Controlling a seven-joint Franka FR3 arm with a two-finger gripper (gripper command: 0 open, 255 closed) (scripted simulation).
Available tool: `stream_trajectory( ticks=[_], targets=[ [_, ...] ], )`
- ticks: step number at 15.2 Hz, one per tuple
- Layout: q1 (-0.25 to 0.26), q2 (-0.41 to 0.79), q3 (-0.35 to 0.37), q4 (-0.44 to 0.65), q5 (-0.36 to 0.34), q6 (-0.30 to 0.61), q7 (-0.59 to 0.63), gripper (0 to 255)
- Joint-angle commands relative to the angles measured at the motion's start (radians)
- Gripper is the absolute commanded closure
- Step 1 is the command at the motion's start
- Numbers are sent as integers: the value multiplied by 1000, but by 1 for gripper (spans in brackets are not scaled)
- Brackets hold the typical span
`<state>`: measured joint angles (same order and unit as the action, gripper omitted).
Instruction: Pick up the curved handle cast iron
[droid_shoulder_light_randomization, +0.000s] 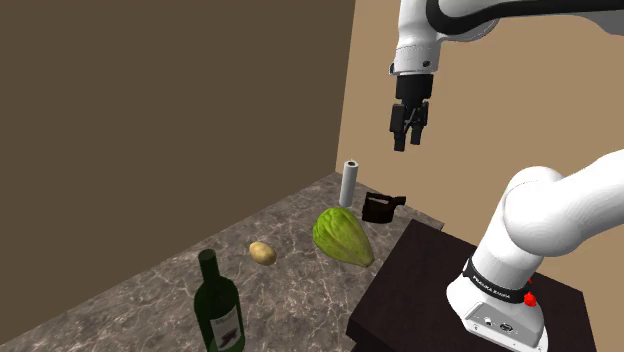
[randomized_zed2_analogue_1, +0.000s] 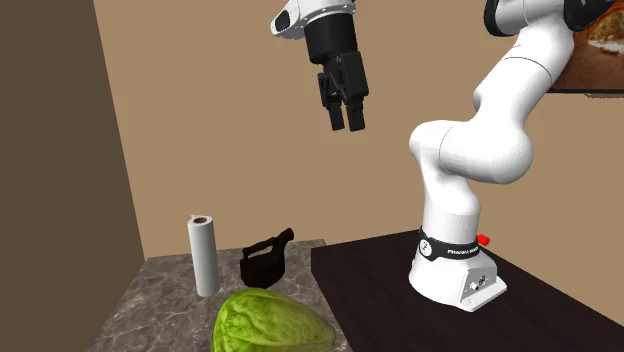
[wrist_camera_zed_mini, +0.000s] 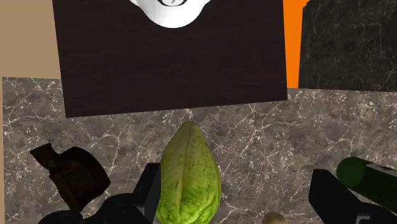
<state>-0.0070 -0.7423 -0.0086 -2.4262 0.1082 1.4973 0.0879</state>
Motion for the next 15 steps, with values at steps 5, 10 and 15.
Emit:
stream_trajectory(
  ticks=[5, 10, 15],
  targets=[
    [-16, -9, -58, -106, -64, 113, -111, 0],
    [-44, 23, -138, -209, -143, 273, -247, 0],
    [-71, 114, -227, -274, -216, 457, -381, 0]
  ],
)
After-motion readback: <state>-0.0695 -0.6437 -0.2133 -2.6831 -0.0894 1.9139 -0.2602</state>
